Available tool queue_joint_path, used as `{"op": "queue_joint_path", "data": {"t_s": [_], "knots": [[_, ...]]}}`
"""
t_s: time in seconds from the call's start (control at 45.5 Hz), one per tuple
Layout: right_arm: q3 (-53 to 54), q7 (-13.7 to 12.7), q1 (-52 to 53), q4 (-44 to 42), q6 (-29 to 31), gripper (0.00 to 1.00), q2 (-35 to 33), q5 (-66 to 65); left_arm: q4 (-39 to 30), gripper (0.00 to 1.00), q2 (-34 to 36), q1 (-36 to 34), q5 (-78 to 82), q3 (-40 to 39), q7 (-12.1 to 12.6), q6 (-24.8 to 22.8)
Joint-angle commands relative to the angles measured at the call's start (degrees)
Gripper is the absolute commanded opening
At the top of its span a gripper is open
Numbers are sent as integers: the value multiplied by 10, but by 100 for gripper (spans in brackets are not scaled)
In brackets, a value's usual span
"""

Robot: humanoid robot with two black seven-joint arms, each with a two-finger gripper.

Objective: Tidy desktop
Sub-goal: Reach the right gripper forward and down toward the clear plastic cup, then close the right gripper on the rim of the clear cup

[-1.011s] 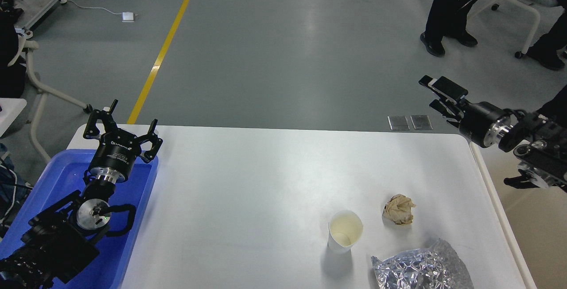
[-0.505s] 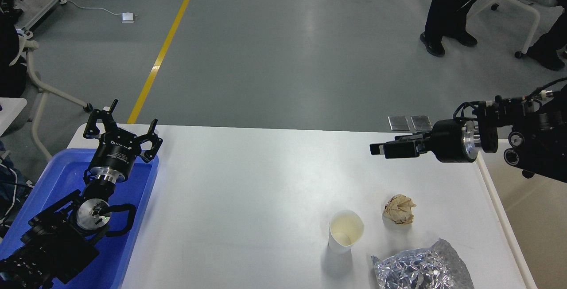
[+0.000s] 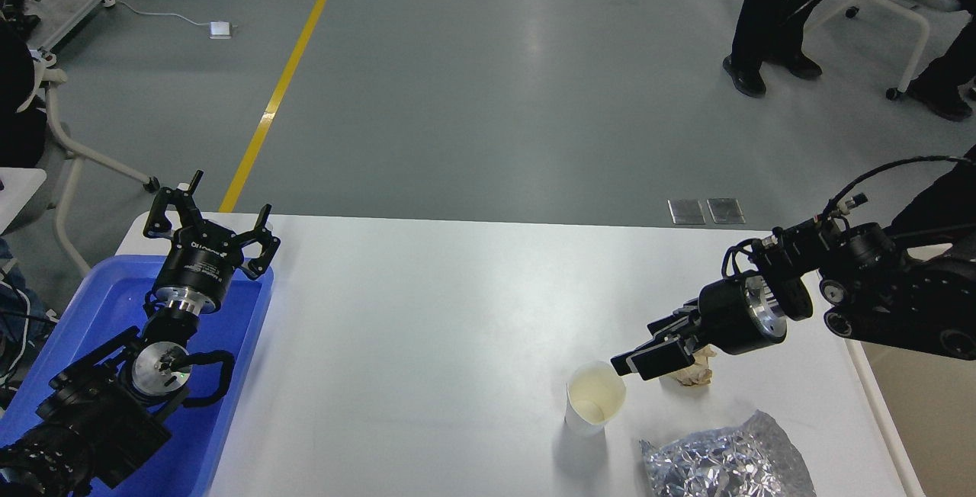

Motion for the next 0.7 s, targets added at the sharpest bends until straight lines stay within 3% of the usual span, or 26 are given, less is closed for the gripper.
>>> {"op": "queue_joint_path", "data": {"t_s": [0.0, 0.681], "knots": [[-1, -2, -44, -40, -4, 99, 50, 3, 0, 100, 0, 0, 0, 0, 0, 0], [21, -4, -128, -142, -21, 98, 69, 6, 0, 100, 0, 0, 0, 0, 0, 0]]}}
